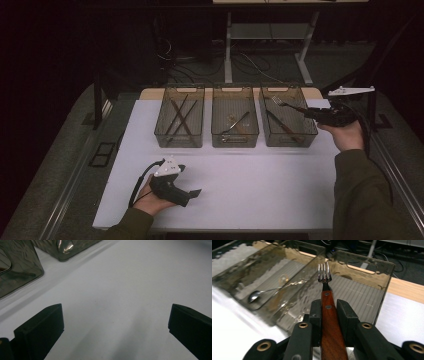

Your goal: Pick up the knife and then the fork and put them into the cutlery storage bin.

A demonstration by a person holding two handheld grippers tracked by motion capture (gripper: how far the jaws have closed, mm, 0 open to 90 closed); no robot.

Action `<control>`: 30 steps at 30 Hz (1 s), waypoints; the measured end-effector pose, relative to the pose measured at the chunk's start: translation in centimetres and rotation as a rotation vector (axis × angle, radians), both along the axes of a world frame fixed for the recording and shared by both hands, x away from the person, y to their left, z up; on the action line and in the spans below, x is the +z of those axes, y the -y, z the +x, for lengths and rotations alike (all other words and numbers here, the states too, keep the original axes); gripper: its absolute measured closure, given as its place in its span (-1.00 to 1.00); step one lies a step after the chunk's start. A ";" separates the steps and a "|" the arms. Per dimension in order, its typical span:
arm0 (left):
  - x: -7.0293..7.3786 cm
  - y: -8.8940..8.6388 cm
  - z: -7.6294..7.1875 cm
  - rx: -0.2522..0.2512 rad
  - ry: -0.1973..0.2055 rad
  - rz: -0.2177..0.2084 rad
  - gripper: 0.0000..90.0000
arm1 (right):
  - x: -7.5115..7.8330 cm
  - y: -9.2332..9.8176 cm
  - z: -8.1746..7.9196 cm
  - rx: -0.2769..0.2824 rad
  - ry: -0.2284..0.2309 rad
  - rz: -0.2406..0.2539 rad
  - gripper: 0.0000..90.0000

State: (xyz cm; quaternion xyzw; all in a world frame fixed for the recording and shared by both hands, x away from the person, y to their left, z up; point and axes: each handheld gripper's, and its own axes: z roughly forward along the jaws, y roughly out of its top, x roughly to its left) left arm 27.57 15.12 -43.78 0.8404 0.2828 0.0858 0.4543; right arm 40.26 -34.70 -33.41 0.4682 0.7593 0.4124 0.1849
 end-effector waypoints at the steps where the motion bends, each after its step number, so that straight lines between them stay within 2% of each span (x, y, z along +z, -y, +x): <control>1: 0.0 0.0 0.0 0.000 0.000 -0.001 -1.00 | -0.2 -0.1 0.3 -0.016 -0.002 -0.003 0.66; 9: 0.0 0.2 -0.1 -0.011 0.000 -0.006 -1.00 | -2.0 -1.2 2.9 -0.085 -0.060 -0.021 0.66; 15: 0.0 0.3 -0.1 -0.020 -0.003 -0.007 -1.00 | -3.8 -2.2 4.5 -0.106 -0.104 -0.033 0.66; 22: -0.1 0.3 -0.1 -0.025 -0.004 -0.009 -1.00 | -5.1 -3.1 5.4 -0.129 -0.127 -0.021 0.66; 25: -0.1 0.4 -0.1 -0.028 -0.007 -0.011 -1.00 | -5.4 -3.3 5.6 -0.139 -0.127 -0.040 0.66; 27: -0.1 0.4 -0.1 -0.032 -0.008 -0.010 -1.00 | -5.6 -3.3 5.6 -0.133 -0.136 -0.033 0.64; 30: -0.1 0.4 -0.1 -0.034 -0.009 -0.007 -1.00 | -5.7 -3.1 5.6 -0.124 -0.145 -0.025 0.49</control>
